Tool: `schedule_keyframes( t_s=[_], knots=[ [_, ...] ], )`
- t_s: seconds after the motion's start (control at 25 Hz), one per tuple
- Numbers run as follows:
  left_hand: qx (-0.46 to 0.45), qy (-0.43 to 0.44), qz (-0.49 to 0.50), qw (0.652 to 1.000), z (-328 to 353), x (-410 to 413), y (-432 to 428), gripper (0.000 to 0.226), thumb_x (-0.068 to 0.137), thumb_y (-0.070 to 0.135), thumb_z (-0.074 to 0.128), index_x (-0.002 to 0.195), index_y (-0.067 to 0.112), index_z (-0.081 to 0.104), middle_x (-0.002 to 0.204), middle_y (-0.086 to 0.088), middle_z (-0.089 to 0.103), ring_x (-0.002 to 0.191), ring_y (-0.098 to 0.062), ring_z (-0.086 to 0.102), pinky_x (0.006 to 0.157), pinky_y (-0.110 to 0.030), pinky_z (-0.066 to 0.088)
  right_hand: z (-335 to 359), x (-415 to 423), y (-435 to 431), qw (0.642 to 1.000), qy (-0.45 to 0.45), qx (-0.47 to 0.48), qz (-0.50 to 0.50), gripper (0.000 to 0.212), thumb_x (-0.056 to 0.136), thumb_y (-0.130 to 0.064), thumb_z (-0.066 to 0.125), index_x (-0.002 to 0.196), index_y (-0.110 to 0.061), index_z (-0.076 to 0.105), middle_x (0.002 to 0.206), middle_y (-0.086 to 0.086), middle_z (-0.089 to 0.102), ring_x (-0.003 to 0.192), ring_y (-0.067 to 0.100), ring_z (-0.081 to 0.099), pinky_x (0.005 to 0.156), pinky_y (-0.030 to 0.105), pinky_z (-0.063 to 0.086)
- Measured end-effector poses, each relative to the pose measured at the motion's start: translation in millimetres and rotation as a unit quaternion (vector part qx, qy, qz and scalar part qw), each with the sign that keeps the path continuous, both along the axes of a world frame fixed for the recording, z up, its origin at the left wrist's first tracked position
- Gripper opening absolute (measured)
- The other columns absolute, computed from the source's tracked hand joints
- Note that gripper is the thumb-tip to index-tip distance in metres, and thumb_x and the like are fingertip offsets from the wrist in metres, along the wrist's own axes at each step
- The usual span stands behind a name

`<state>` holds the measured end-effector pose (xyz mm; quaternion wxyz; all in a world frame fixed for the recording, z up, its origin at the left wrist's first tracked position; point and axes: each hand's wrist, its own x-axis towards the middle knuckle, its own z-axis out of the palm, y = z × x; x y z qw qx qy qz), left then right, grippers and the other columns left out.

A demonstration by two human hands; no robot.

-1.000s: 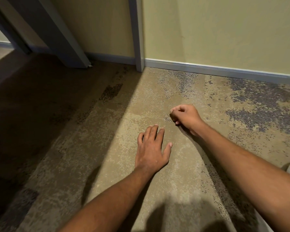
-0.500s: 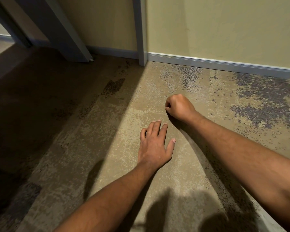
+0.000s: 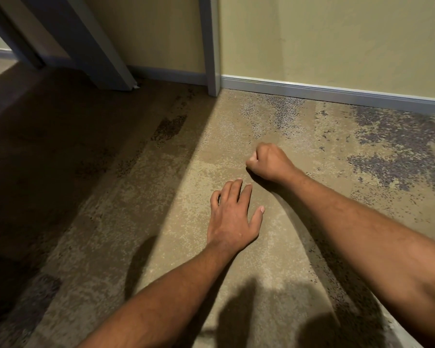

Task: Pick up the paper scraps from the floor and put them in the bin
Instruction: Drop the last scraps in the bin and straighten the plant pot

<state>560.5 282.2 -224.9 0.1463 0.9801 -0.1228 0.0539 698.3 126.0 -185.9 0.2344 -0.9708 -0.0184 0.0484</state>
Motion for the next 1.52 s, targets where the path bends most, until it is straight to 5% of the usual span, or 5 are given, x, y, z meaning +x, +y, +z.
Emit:
schedule_keyframes(
  t_s=[0.2,0.6,0.8,1.2,1.52],
  knots=[
    [-0.002,0.005,0.001,1.000,-0.1,0.0,-0.2,0.067,0.102,0.064,0.039,0.154,0.023,0.047,0.165,-0.003,0.040,0.155,-0.022,0.032,0.124,-0.052,0.027,13.8,-41.8,-27.3,0.928,0.087,0.329,-0.152,0.025,0.090,-0.030,0.057,0.069,-0.020,0.064,0.064,0.005,0.063,0.053,0.019,0.052,0.049,0.031,0.041],
    [-0.006,0.042,-0.019,0.999,14.7,-2.5,3.9,0.070,0.104,0.068,0.036,0.160,0.026,0.041,0.168,-0.002,0.038,0.157,-0.024,0.030,0.127,-0.052,0.022,87.3,-187.5,-84.8,0.738,0.184,0.620,-0.193,0.010,0.103,-0.012,0.057,0.096,-0.013,0.051,0.078,0.005,0.056,0.064,0.013,0.056,0.047,0.019,0.045],
    [0.043,0.110,-0.007,0.993,31.7,5.9,-7.3,0.073,0.102,0.066,0.046,0.161,0.023,0.042,0.166,-0.008,0.041,0.153,-0.031,0.037,0.122,-0.057,0.032,185.7,-296.2,-159.6,0.809,0.124,0.548,-0.172,0.019,0.099,-0.015,0.059,0.080,-0.015,0.054,0.072,0.004,0.051,0.065,0.018,0.053,0.048,0.023,0.037],
    [-0.240,0.118,-0.204,0.942,164.2,-40.9,-215.1,0.048,0.102,0.047,0.066,0.134,0.013,0.070,0.122,-0.010,0.076,0.111,-0.027,0.070,0.095,-0.043,0.055,338.4,-528.1,-358.8,0.877,0.100,0.333,-0.332,0.039,0.103,-0.018,0.058,0.064,-0.020,0.054,0.069,0.009,0.048,0.065,0.020,0.054,0.053,0.026,0.041],
    [-0.253,0.119,-0.260,0.924,184.6,-92.8,-302.0,0.027,0.098,0.041,0.073,0.112,0.019,0.081,0.101,-0.002,0.081,0.092,-0.021,0.072,0.082,-0.040,0.053,370.3,-713.9,-470.5,0.798,-0.033,0.191,-0.570,0.027,0.101,-0.015,0.070,0.076,-0.011,0.061,0.064,0.008,0.056,0.057,0.016,0.056,0.050,0.024,0.047]
  ],
)
